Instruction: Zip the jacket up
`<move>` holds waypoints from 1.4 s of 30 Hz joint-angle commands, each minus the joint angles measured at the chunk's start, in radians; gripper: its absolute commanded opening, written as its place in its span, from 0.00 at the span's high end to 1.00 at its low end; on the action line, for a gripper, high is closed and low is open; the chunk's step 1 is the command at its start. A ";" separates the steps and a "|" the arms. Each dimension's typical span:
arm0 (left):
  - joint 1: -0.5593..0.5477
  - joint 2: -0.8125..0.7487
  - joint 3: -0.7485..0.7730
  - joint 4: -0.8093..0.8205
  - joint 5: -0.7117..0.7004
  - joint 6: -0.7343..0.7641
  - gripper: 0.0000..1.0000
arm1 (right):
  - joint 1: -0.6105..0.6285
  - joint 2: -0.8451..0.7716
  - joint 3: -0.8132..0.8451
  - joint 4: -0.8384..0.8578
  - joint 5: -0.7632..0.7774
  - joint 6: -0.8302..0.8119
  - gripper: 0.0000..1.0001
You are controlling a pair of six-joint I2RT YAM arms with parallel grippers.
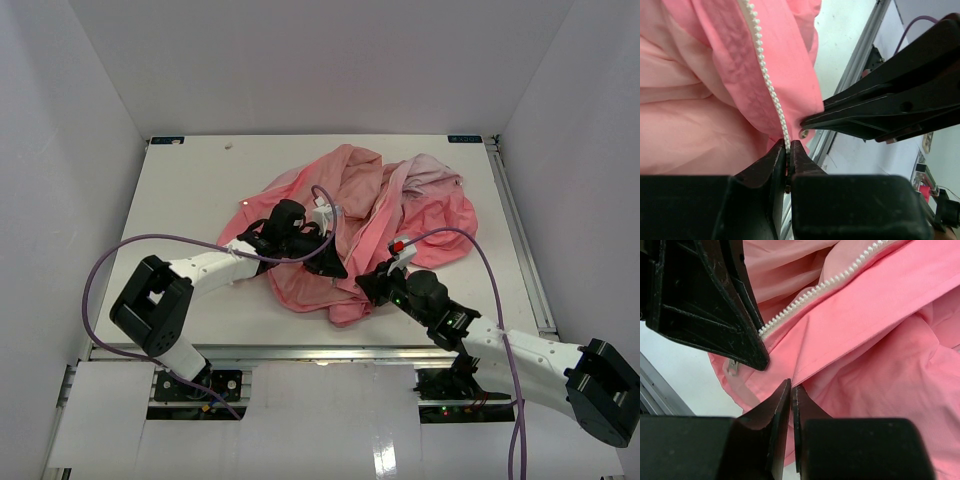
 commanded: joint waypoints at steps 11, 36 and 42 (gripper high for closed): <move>-0.003 -0.040 -0.072 0.384 0.165 -0.118 1.00 | -0.013 -0.152 -0.109 0.196 -0.060 0.072 0.50; -0.003 -0.074 -0.117 0.483 0.153 -0.145 1.00 | -0.013 -0.295 -0.131 0.156 0.014 0.133 0.50; -0.003 -0.099 -0.146 0.547 0.178 -0.168 1.00 | -0.012 -0.191 -0.129 0.233 -0.029 0.133 0.50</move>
